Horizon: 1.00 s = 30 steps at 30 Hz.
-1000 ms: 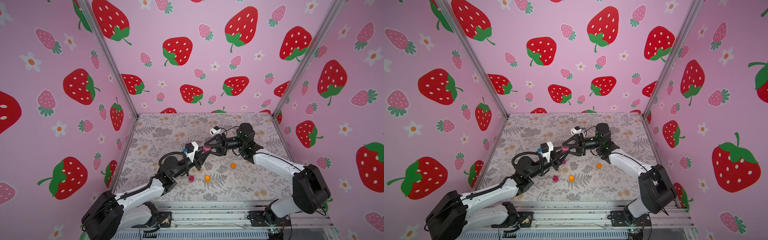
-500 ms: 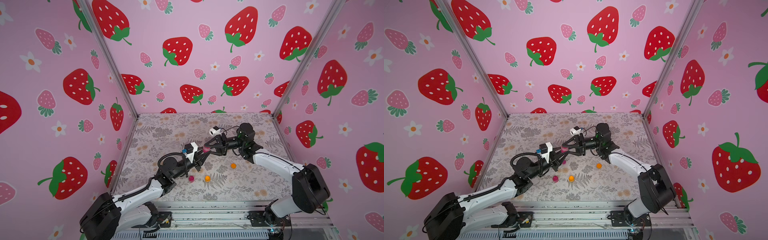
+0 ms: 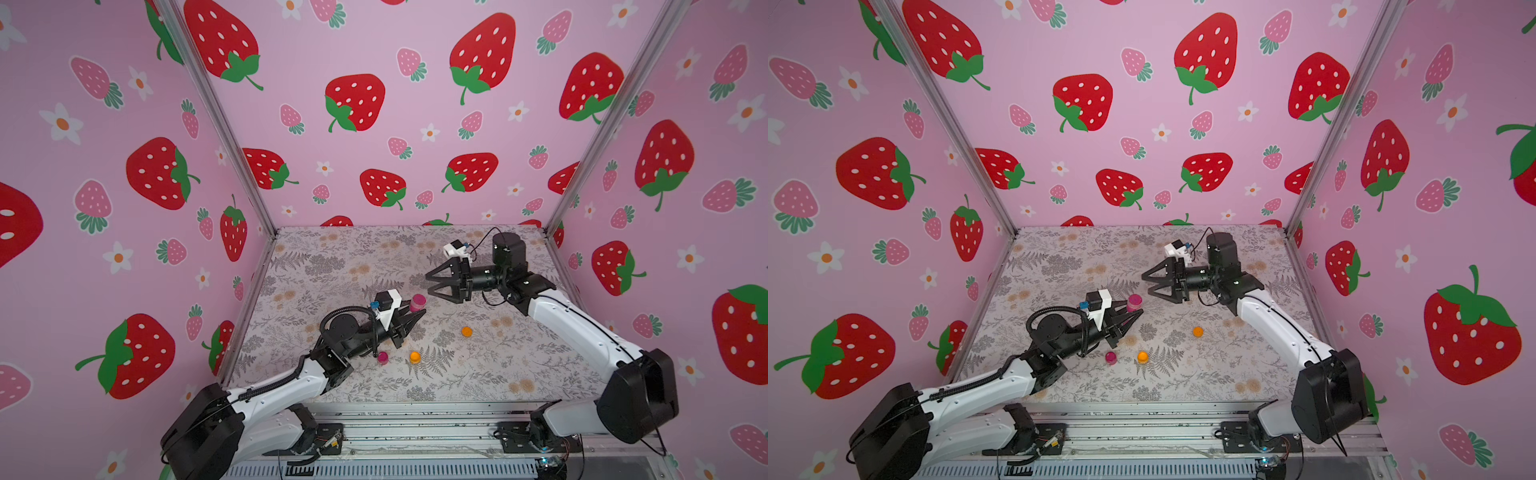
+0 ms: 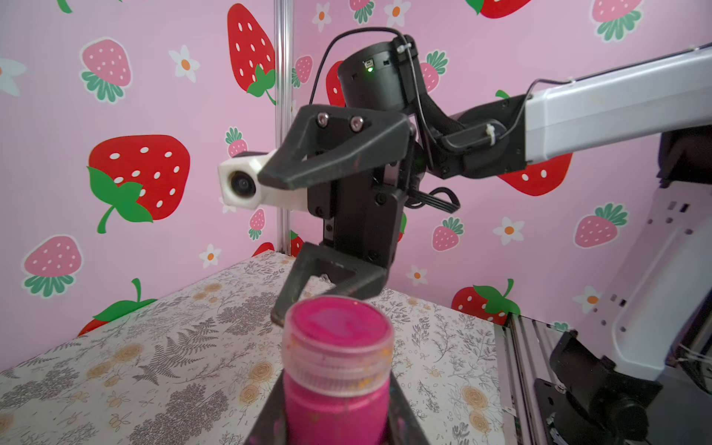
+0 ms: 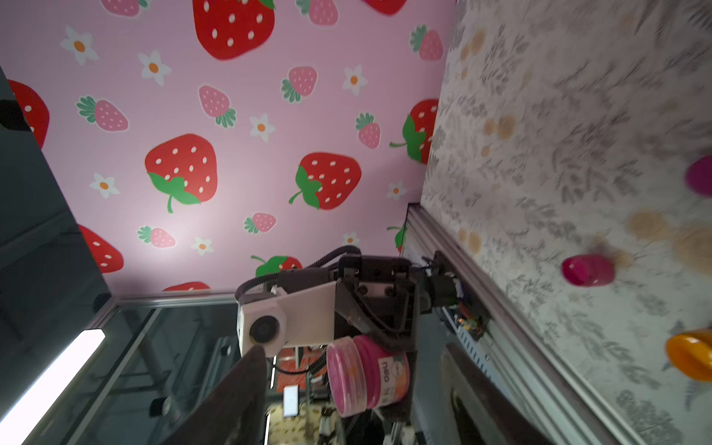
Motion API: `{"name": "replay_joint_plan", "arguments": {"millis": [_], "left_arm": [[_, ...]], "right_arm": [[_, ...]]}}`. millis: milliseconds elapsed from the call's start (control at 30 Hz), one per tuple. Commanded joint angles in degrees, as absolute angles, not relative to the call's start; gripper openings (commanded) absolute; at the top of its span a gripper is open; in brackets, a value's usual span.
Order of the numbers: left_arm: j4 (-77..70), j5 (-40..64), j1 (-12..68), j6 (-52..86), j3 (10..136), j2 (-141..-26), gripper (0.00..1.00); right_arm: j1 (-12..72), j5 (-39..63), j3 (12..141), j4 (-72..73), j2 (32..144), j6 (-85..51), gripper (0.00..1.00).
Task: Close the paint jar lid
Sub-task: Screw the lid onto the paint jar.
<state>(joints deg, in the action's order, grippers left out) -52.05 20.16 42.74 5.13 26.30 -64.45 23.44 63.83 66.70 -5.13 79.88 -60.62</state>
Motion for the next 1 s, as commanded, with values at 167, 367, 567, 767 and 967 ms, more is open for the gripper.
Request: {"name": "replay_joint_plan", "arguments": {"millis": [167, 367, 567, 767, 967], "left_arm": [[-53.9, 28.7, 39.0, 9.0, 30.5, -67.8, 0.24], [-54.3, 32.5, 38.0, 11.0, 32.5, -70.9, 0.24], [-53.3, 34.5, 37.8, 12.0, 33.5, -71.9, 0.24], [-52.7, 34.8, 37.8, 12.1, 33.7, -71.7, 0.24], [-52.6, 34.7, 37.8, 12.3, 33.4, -71.5, 0.24]], "right_arm": [[21.8, 44.2, 83.1, -49.0, 80.6, -10.1, 0.72], [25.9, 37.7, 89.1, -53.3, 81.4, 3.0, 0.70], [32.1, 34.0, 92.6, -54.8, 82.6, 11.1, 0.64], [36.5, 31.9, 96.2, -57.3, 85.0, 14.3, 0.56], [37.9, 31.6, 97.4, -58.0, 86.5, 14.8, 0.53]]}}
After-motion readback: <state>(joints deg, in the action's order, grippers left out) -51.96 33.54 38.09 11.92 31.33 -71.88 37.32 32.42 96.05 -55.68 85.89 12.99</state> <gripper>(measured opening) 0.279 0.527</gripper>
